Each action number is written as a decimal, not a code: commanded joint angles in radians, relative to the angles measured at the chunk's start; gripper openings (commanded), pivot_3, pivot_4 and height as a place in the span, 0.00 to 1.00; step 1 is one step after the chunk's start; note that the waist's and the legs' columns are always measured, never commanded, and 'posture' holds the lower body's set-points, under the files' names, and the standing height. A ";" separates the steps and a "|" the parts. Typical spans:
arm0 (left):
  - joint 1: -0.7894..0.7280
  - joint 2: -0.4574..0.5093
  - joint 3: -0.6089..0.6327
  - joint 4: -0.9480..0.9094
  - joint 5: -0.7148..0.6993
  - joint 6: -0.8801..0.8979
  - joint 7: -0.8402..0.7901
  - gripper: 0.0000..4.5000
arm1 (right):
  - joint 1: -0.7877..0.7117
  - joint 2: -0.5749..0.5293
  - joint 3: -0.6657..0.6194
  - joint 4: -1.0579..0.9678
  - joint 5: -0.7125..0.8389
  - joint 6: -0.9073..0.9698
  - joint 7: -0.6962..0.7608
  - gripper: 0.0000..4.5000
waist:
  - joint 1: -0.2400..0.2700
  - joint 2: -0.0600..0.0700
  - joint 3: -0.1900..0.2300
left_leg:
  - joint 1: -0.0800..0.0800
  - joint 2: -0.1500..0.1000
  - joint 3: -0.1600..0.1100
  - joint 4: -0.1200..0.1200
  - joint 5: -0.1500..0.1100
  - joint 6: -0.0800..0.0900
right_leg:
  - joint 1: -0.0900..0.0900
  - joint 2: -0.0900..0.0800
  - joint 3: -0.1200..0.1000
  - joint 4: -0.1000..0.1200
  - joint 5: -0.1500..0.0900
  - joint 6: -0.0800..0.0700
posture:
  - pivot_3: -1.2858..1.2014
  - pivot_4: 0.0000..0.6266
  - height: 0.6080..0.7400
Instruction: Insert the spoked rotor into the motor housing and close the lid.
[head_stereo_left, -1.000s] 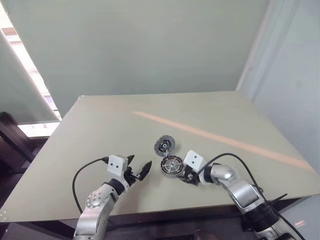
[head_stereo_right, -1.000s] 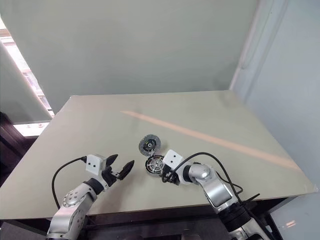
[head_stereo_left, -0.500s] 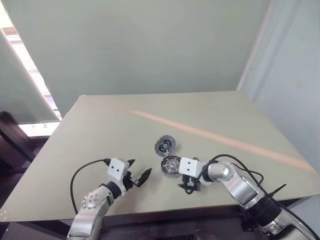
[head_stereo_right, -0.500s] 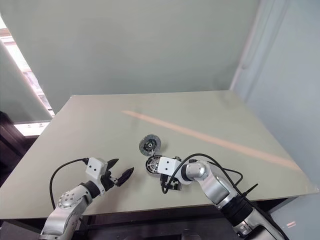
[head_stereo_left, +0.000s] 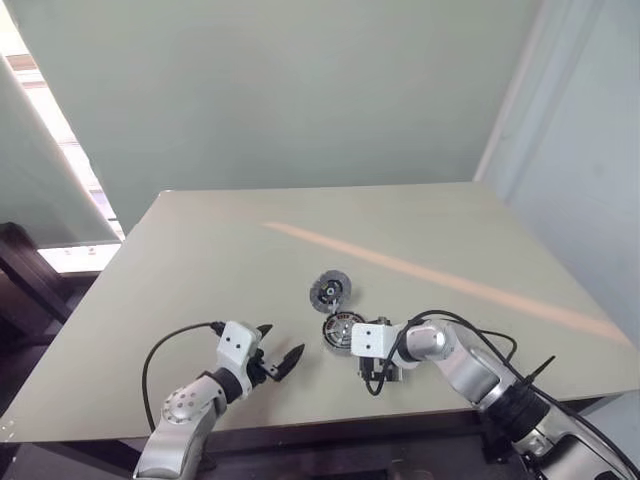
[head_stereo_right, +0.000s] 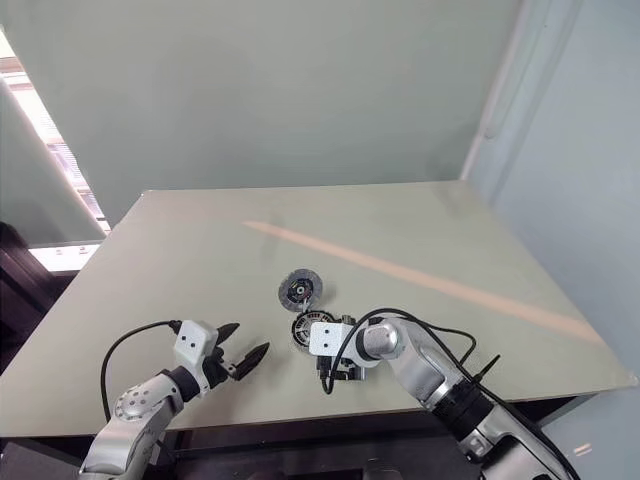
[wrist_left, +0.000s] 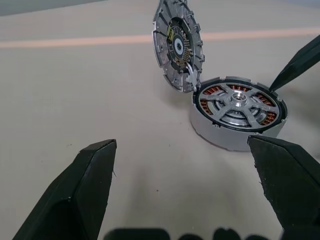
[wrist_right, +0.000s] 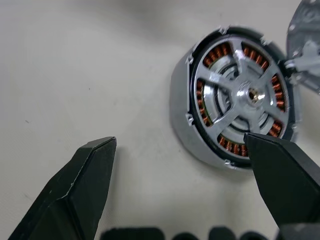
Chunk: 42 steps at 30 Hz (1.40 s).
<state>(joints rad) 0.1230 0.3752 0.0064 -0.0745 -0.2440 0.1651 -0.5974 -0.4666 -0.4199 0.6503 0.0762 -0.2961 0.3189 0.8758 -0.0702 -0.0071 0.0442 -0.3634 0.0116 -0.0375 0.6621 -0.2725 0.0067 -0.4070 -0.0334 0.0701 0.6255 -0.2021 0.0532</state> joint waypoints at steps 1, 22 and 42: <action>-0.007 0.000 -0.008 -0.021 0.006 -0.022 -0.008 1.00 | -0.047 0.002 -0.001 0.006 -0.031 -0.017 0.009 0.99 | 0.000 0.000 0.000 | 0.000 0.000 0.000 0.000 0.000 0.000 | 0.000 0.000 0.000 0.000 0.000 0.000 | 0.52 0.00 1.00; 0.011 -0.010 -0.033 -0.020 0.022 -0.039 -0.013 1.00 | -0.225 0.047 0.136 0.201 -0.174 -0.088 0.180 0.99 | -0.001 0.000 0.000 | 0.001 0.000 0.000 0.000 0.000 0.000 | 0.001 0.000 0.000 0.001 0.000 0.000 | 0.52 0.00 1.00; 0.011 -0.027 -0.040 -0.016 0.031 -0.048 -0.015 1.00 | -0.211 0.089 0.086 0.241 -0.181 -0.090 0.171 0.02 | -0.004 0.000 -0.002 | 0.004 0.000 0.000 0.002 0.001 0.000 | 0.001 0.000 0.000 0.006 0.000 0.000 | 0.52 0.00 1.00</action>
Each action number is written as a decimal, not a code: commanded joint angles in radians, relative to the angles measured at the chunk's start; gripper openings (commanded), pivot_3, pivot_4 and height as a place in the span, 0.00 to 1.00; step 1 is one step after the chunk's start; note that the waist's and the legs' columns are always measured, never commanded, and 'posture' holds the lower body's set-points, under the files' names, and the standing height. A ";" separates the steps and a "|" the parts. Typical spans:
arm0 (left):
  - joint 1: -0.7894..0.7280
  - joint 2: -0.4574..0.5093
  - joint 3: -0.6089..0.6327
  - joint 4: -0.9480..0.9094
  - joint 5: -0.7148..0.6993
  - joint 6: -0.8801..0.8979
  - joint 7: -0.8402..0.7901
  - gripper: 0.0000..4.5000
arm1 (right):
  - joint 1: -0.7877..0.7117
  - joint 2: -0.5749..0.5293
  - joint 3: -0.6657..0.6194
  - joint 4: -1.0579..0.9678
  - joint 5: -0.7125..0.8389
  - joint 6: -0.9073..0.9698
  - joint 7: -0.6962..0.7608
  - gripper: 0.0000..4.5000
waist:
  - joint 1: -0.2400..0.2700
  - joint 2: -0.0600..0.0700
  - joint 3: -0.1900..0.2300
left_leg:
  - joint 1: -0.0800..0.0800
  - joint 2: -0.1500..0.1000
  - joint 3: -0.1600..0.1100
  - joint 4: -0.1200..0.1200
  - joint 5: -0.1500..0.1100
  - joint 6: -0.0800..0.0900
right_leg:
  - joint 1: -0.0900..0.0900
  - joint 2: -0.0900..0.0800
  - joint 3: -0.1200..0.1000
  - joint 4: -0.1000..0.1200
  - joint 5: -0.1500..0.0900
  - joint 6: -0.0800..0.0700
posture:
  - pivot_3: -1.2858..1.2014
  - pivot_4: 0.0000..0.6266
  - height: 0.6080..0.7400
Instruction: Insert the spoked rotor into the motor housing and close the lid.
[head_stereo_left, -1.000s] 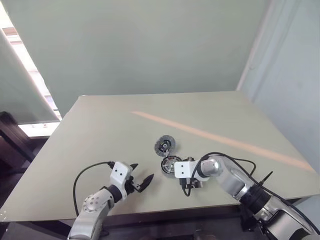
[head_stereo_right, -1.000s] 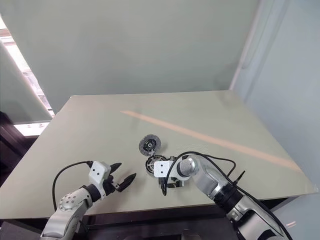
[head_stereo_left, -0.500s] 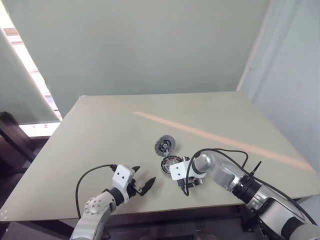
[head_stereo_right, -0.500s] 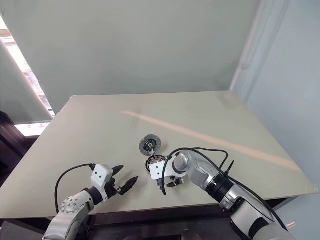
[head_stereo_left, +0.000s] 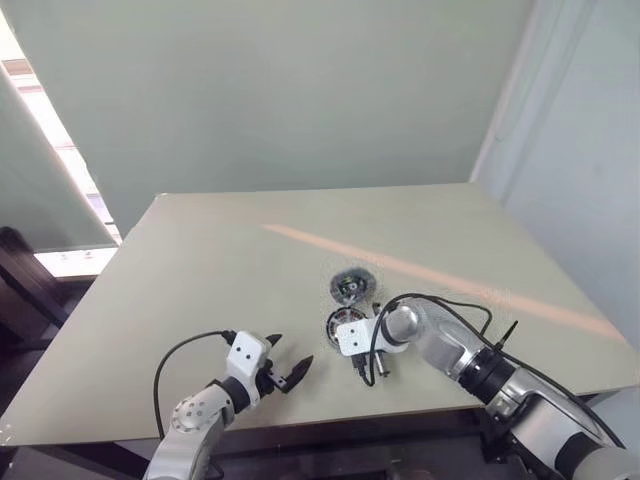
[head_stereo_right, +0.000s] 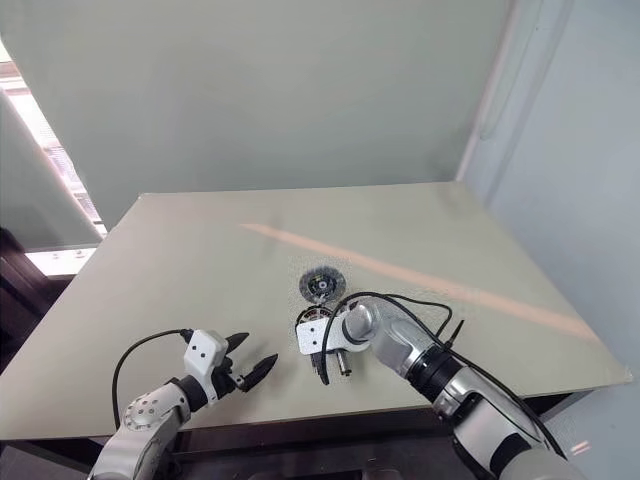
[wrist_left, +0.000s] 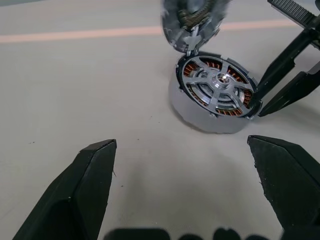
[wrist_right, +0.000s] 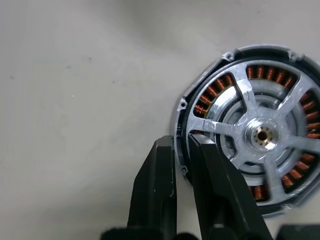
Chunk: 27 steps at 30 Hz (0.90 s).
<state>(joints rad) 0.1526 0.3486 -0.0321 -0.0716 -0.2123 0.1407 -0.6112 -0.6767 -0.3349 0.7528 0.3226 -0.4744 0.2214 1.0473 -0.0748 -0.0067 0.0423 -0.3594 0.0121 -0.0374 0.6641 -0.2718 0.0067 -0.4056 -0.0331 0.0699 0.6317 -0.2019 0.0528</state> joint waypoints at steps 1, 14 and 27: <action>-0.020 -0.001 -0.002 -0.017 0.000 -0.024 -0.002 1.00 | 0.000 0.004 -0.019 -0.007 -0.001 0.009 0.001 0.02 | 0.000 0.000 0.000 | 0.000 0.000 0.000 0.000 0.000 0.000 | 0.000 0.000 0.000 0.000 0.000 0.000 | 0.52 0.00 1.00; -0.033 0.021 0.039 0.017 -0.005 -0.043 -0.005 1.00 | 0.095 0.113 -0.150 -0.232 0.123 0.317 0.004 0.02 | 0.002 0.000 0.000 | -0.002 0.000 0.000 0.000 0.000 0.000 | -0.001 0.000 0.000 0.000 0.000 0.000 | 0.52 0.00 1.00; 0.042 0.037 0.130 0.015 -0.021 -0.063 0.019 1.00 | 0.129 0.312 -0.204 -0.507 0.172 0.927 -0.166 0.02 | 0.003 0.001 0.001 | -0.003 0.000 -0.001 -0.002 0.000 0.000 | -0.005 0.000 -0.001 0.000 0.000 0.000 | 0.52 0.00 1.00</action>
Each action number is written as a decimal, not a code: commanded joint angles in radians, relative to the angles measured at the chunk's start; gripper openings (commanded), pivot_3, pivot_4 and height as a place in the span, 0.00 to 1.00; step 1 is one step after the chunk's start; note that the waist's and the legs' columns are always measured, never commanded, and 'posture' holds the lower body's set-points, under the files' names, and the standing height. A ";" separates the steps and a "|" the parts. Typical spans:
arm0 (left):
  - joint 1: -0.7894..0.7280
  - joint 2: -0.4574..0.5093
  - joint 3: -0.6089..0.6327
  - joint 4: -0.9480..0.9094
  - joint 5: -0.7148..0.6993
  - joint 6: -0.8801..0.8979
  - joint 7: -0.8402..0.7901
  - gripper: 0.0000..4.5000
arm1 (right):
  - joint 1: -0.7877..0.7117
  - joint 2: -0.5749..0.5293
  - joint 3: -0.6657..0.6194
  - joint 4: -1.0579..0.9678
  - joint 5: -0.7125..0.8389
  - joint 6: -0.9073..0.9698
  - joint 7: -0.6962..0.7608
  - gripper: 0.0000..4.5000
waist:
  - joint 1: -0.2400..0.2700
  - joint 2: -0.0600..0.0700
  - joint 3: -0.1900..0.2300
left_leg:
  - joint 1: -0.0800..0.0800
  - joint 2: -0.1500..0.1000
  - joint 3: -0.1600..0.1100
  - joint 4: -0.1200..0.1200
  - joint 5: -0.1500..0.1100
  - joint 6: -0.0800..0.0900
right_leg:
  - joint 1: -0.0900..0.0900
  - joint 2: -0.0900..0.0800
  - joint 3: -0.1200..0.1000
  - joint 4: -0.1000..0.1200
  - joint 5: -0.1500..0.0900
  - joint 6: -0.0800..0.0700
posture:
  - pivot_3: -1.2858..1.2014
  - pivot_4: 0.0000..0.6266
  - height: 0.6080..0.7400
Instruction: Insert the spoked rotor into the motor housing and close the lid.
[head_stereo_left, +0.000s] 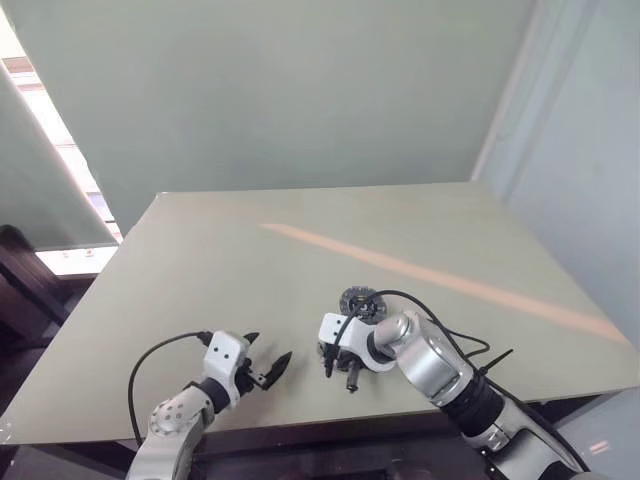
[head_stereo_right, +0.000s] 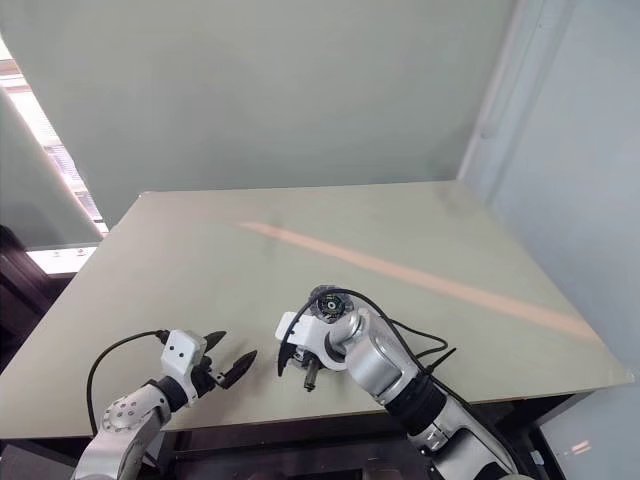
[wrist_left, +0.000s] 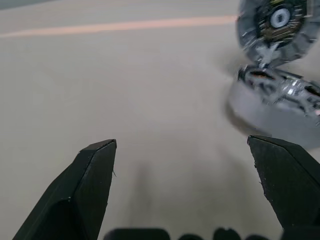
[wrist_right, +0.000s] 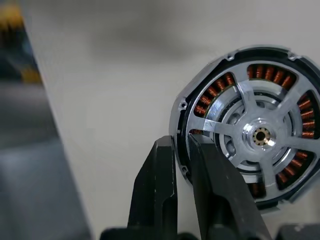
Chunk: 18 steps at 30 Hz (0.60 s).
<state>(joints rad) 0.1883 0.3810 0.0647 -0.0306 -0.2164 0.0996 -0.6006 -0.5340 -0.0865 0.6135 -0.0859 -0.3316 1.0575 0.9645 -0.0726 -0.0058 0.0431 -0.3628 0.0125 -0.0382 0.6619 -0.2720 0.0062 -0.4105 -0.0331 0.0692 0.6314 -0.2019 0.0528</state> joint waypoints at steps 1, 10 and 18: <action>0.011 0.005 0.036 -0.027 -0.017 -0.024 0.011 1.00 | -0.011 0.082 -0.070 -0.106 0.039 0.116 -0.106 0.02 | 0.002 0.000 0.000 | 0.000 0.000 0.000 0.000 0.000 0.000 | 0.000 0.000 0.000 0.000 0.000 0.000 | 0.52 0.00 1.00; 0.024 -0.010 0.030 -0.035 -0.011 -0.025 0.023 1.00 | 0.041 0.206 -0.068 -0.090 0.119 0.231 -0.330 0.02 | 0.001 0.000 0.000 | 0.000 0.000 -0.001 0.000 0.000 -0.001 | 0.000 -0.002 -0.002 -0.003 0.000 0.000 | 0.52 0.00 1.00; 0.025 -0.018 0.035 -0.046 -0.014 -0.023 0.029 1.00 | 0.065 0.239 -0.069 -0.067 0.193 0.214 -0.444 0.02 | 0.000 0.001 0.000 | 0.000 0.000 -0.001 -0.001 0.000 -0.001 | 0.000 -0.001 -0.002 -0.004 0.000 0.000 | 0.52 0.00 1.00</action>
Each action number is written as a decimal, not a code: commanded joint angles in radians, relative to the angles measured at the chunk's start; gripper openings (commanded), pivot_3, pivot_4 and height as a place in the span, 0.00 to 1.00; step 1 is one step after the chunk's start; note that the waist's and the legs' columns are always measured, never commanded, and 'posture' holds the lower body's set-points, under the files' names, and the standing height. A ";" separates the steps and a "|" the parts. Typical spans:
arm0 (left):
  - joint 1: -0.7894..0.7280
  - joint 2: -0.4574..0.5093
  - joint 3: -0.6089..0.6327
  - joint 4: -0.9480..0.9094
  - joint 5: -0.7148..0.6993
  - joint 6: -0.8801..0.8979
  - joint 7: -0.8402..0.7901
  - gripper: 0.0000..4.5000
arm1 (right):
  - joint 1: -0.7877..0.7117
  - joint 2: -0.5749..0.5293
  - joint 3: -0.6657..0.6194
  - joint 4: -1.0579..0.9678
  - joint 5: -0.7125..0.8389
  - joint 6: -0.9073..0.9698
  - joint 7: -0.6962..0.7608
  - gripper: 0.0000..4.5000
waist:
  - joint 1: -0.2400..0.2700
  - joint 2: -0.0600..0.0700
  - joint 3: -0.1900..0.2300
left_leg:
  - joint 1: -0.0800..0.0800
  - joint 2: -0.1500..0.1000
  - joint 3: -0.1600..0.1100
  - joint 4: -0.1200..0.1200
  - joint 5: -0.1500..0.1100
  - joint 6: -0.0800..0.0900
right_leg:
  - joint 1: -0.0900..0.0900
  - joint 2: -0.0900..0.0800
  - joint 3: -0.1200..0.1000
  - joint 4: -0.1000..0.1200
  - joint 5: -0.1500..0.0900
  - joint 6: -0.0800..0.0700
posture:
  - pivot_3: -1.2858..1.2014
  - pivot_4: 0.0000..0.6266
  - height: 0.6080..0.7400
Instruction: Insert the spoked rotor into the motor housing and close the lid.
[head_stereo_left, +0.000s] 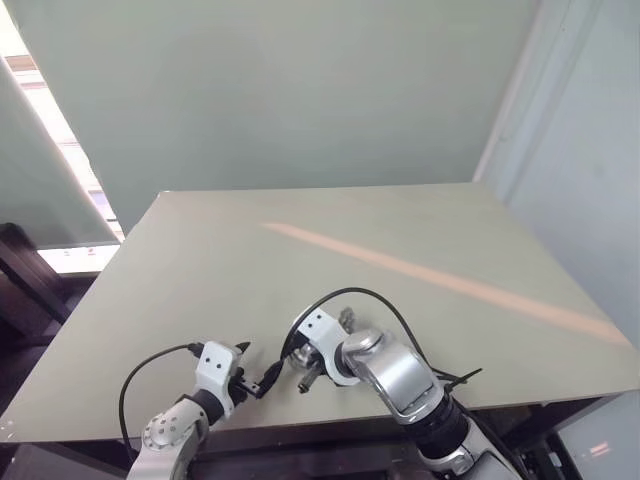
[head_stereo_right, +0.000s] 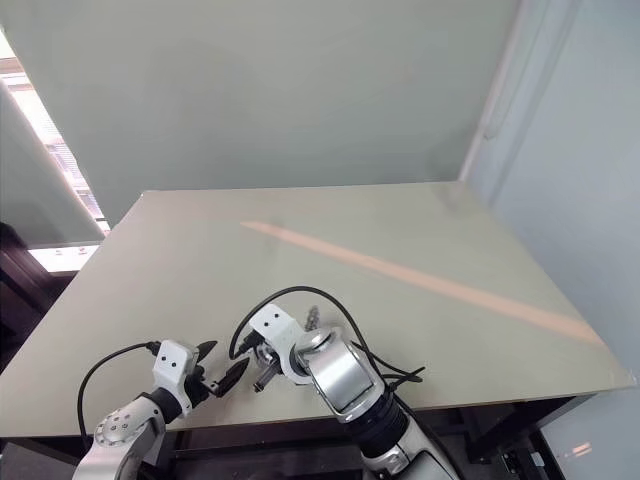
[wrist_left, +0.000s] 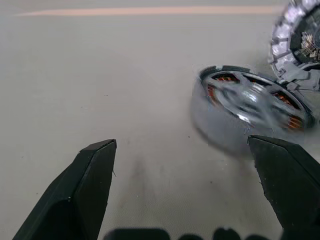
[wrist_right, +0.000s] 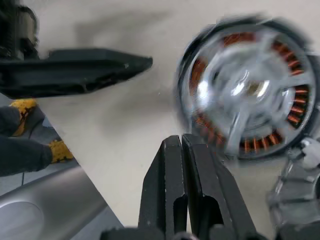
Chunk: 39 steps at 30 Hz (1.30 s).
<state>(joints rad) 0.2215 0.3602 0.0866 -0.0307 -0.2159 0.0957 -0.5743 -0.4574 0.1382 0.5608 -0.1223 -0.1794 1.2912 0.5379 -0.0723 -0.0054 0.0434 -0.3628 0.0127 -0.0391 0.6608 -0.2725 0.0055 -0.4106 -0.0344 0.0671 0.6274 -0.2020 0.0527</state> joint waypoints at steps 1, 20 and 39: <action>-0.004 0.005 0.016 -0.048 -0.016 -0.019 0.001 1.00 | -0.015 0.006 -0.016 -0.040 0.054 -0.016 -0.017 0.02 | 0.000 0.000 0.000 | 0.000 0.000 0.000 0.000 0.000 0.000 | 0.000 0.000 0.000 0.000 0.000 0.000 | 0.52 0.00 1.00; 0.012 0.014 0.014 -0.060 -0.007 -0.009 0.000 1.00 | -0.052 -0.260 -0.001 -0.225 0.304 -0.009 0.068 0.02 | -0.002 0.000 0.000 | 0.000 0.000 0.000 0.000 0.000 0.000 | 0.000 0.000 0.000 -0.002 0.000 0.000 | 0.52 0.00 1.00; 0.020 0.007 0.003 -0.069 -0.002 -0.015 0.012 1.00 | -0.069 -0.244 0.018 -0.032 0.193 -0.271 -0.154 0.02 | -0.002 -0.001 0.000 | 0.000 0.000 0.001 -0.001 0.000 0.000 | 0.000 -0.001 0.000 -0.002 0.000 0.000 | 0.52 0.00 1.00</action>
<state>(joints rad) 0.2460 0.3637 0.0848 -0.0477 -0.2135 0.0972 -0.5657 -0.4991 -0.1032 0.5806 -0.1393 0.0275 1.0509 0.3758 -0.0745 -0.0066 0.0432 -0.3632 0.0128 -0.0384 0.6594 -0.2725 0.0057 -0.4110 -0.0355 0.0669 0.6251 -0.2022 0.0526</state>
